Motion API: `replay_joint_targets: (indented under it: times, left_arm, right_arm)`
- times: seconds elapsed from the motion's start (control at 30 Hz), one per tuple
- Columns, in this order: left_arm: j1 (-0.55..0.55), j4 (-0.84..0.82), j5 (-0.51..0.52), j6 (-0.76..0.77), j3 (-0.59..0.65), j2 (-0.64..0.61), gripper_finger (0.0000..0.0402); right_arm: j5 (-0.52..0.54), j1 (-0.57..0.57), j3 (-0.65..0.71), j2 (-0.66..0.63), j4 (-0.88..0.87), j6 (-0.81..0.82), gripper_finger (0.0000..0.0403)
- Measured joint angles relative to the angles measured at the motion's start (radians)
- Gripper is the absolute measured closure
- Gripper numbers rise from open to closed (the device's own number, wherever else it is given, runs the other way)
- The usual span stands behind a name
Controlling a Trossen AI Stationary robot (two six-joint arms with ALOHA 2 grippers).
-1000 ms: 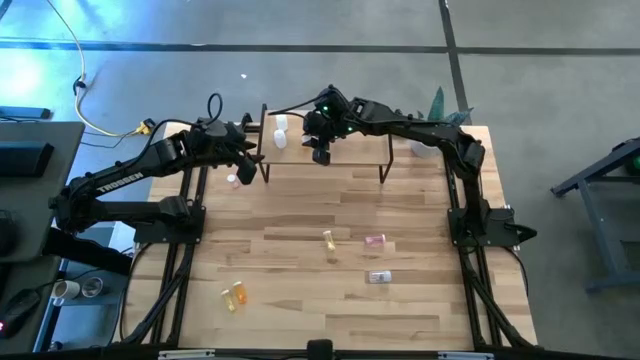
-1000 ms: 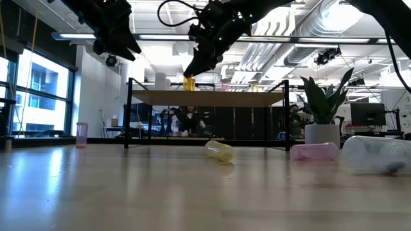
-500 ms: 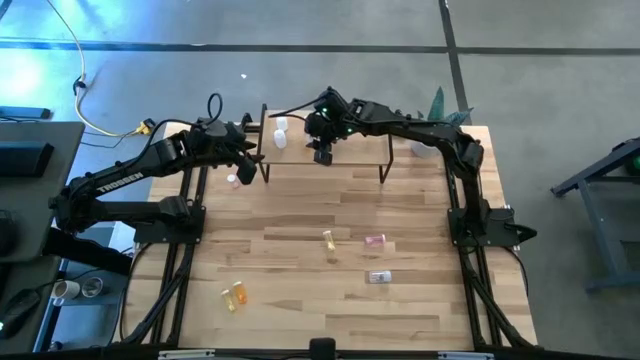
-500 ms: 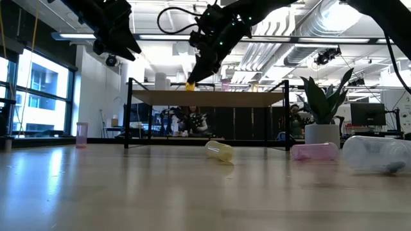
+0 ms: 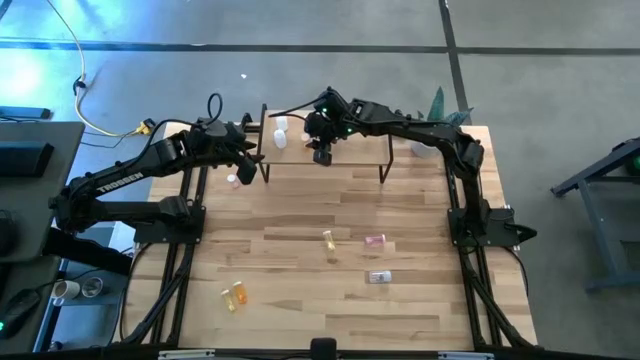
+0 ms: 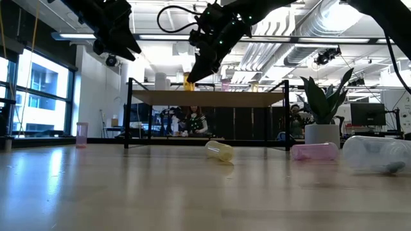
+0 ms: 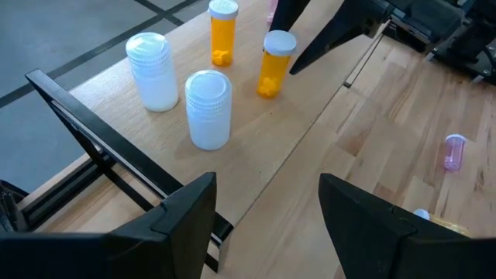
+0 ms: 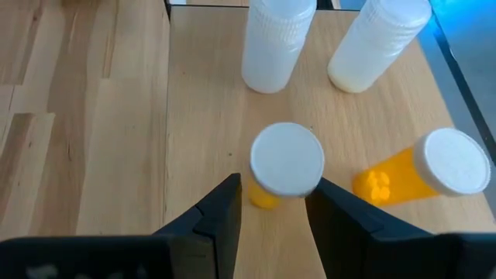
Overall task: Pick and place medicine bottles onto shelf by color
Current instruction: Put the top orange pill bottle aligned with the other orange pill bottle on the shelf, then put the top pink pill bottle aligned with the other pink pill bottle on the shelf
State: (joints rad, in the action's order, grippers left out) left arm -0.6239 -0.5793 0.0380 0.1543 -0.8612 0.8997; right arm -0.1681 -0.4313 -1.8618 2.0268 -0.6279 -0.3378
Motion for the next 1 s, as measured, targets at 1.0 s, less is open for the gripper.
replay_joint_targets:
  times: [1.0]
  left_arm:
    - [0.000,-0.213,0.030,0.000,-0.057,-0.003,0.0186]
  right_arm:
    - [0.067,0.000,-0.002,-0.077,-0.099,0.096,0.0270]
